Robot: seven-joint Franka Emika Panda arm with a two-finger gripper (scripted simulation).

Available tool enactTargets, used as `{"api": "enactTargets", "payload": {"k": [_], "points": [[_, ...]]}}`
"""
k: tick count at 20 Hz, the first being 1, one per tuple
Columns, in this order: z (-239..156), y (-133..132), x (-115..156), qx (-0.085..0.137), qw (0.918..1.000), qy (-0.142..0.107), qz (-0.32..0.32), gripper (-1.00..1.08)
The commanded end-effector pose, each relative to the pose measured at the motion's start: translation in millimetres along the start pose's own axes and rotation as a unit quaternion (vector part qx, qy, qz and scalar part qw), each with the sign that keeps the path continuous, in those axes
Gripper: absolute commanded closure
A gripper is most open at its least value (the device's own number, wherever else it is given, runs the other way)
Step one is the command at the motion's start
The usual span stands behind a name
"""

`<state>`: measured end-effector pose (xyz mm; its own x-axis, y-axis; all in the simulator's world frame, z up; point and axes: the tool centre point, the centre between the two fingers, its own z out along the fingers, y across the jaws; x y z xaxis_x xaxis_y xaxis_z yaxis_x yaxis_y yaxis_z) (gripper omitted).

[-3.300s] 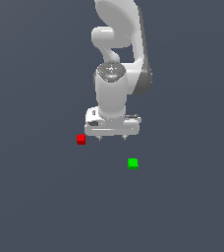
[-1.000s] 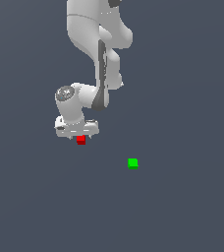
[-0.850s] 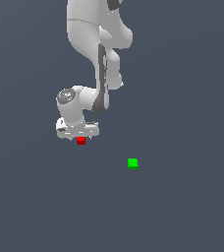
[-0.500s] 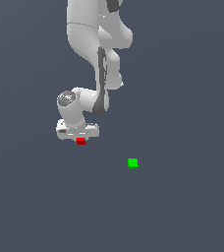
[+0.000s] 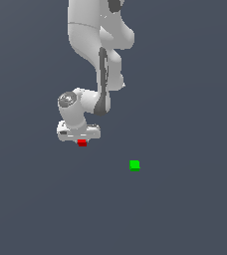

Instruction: Stack the red cube on top of the green cube.

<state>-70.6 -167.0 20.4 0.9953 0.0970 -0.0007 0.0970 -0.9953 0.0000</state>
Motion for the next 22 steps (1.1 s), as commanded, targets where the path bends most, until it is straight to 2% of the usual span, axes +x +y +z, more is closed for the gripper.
{"api": "enactTargets", "payload": {"k": [1,7,17,22], "points": [[-2.3,0.1,0.1,0.000,1.0000,0.000,0.000,1.08],[-22.0,-0.2,-0.5,0.000,1.0000,0.000,0.000,1.08],[-82.8,-0.7,-1.0,0.000,1.0000,0.000,0.000,1.08],[-97.2,-0.5,-0.6,0.000,1.0000,0.000,0.000,1.08]]}}
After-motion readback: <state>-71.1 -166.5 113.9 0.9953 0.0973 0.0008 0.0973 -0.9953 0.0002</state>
